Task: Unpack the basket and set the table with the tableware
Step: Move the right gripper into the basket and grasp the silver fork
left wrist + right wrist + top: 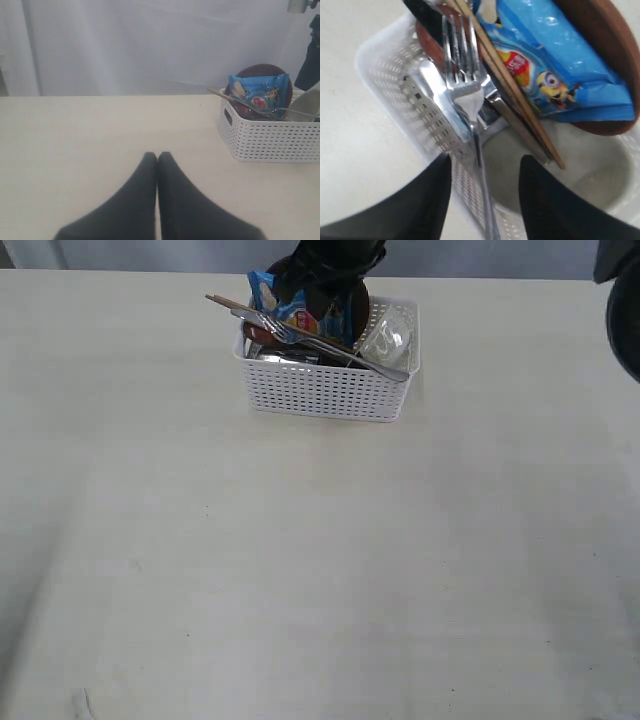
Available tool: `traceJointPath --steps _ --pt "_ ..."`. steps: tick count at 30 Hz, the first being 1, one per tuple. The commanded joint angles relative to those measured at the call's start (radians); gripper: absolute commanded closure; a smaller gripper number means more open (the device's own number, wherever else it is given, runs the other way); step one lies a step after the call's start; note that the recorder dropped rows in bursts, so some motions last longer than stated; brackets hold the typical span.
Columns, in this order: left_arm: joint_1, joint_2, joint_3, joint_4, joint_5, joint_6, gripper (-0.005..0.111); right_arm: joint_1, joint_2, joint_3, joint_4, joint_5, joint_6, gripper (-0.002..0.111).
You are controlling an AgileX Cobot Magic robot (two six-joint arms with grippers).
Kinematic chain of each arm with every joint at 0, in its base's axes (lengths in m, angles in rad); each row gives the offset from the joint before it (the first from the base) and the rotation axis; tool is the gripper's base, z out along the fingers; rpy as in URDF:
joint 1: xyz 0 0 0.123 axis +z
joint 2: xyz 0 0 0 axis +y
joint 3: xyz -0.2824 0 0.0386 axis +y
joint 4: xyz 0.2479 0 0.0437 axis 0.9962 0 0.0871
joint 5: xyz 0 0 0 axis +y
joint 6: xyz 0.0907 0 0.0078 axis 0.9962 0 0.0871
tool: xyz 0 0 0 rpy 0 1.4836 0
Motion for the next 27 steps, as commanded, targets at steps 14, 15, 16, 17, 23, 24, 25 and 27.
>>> traceJointPath --steps 14,15,16,17,23,24,25,27 --pt "-0.001 -0.004 0.003 -0.003 -0.006 0.000 0.107 -0.003 0.091 -0.007 0.007 0.000 -0.003 0.066" --pt "-0.001 -0.004 0.003 -0.003 -0.006 0.000 0.107 -0.003 0.099 -0.007 0.000 0.000 -0.003 0.066" --pt "-0.001 -0.004 0.003 -0.003 -0.006 0.000 0.107 -0.003 0.104 -0.007 0.000 0.000 -0.003 0.066" --pt "-0.001 -0.004 0.003 -0.003 -0.006 0.000 0.107 -0.003 0.108 -0.007 0.000 0.000 -0.003 0.066" --pt "-0.001 -0.004 0.003 -0.003 -0.006 0.000 0.107 -0.003 0.127 -0.007 0.000 -0.015 -0.003 0.071" --pt "-0.001 -0.004 0.003 -0.003 -0.006 0.000 0.107 -0.003 0.127 -0.007 0.000 -0.015 -0.003 0.076" --pt "-0.001 -0.004 0.003 -0.003 -0.006 0.000 0.107 -0.003 0.127 -0.007 0.000 -0.015 -0.003 0.082" --pt "-0.001 -0.004 0.003 -0.003 -0.006 0.000 0.107 -0.003 0.127 -0.009 -0.008 -0.015 -0.003 0.098"
